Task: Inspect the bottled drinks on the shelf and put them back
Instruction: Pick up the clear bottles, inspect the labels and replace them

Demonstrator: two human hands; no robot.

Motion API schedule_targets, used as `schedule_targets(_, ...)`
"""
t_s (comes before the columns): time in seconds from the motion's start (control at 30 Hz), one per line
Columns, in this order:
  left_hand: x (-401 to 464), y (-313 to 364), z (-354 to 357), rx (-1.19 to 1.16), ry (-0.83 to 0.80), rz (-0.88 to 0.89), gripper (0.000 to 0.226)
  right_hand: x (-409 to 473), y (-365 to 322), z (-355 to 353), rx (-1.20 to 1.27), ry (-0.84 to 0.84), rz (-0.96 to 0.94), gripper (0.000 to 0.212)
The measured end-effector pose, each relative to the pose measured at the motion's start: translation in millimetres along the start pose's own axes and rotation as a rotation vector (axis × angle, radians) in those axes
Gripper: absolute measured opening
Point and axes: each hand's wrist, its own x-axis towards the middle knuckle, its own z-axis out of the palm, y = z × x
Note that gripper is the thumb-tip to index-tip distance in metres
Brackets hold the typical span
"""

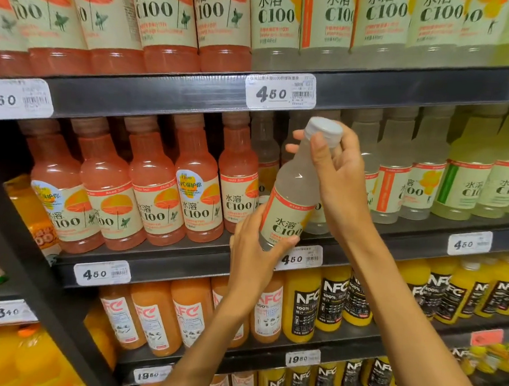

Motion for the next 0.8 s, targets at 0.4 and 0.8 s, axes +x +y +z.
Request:
schedule_targets(0.4,5.4,1.8,15.2,0.115,0.182,-0.068,0.044,8.7,28.8,23.2,-0.59,0.08,-0.097,0.051)
schedule_targets(0.8,13.8,24.4,-5.8,0.109,0.348,0.115,0.057,-1.0,47.6,21.0,-0.991,0.1,-0.267,0.07)
